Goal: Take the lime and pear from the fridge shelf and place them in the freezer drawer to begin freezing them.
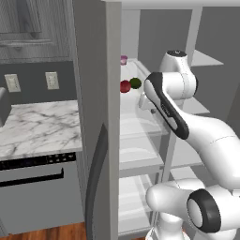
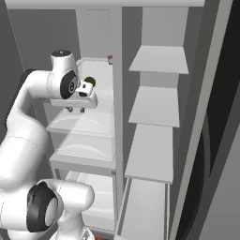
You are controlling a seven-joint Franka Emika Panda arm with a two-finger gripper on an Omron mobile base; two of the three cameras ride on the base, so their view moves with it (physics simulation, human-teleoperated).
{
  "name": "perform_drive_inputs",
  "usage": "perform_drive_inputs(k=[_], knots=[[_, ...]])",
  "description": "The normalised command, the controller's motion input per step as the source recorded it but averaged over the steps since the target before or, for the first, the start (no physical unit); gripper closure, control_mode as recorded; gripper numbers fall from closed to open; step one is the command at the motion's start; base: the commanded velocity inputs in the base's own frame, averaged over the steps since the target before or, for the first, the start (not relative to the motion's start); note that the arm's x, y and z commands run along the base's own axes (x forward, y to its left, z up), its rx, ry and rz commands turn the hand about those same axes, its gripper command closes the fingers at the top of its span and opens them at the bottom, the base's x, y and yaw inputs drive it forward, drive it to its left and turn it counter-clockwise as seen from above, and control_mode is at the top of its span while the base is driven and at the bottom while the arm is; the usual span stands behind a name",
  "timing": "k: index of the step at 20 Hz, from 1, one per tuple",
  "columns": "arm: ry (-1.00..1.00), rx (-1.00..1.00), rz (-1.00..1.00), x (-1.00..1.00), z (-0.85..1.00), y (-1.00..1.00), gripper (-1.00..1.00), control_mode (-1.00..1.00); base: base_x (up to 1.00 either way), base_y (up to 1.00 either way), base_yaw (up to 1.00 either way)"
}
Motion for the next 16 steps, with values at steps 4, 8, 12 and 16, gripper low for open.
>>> perform_drive_inputs(k=[4,8,12,16], knots=[[-0.19,-0.02,0.0,-0.13,0.0,0.0,-1.0,-1.0,0.0,0.0,0.0],[-0.36,-0.06,-0.02,0.0,0.47,0.03,-1.0,-1.0,0.0,0.0,0.0],[-0.23,-0.04,-0.03,0.2,0.71,0.05,-1.0,-1.0,0.0,0.0,0.0],[-0.01,0.0,0.0,0.57,0.42,0.11,-1.0,-1.0,0.0,0.0,0.0]])
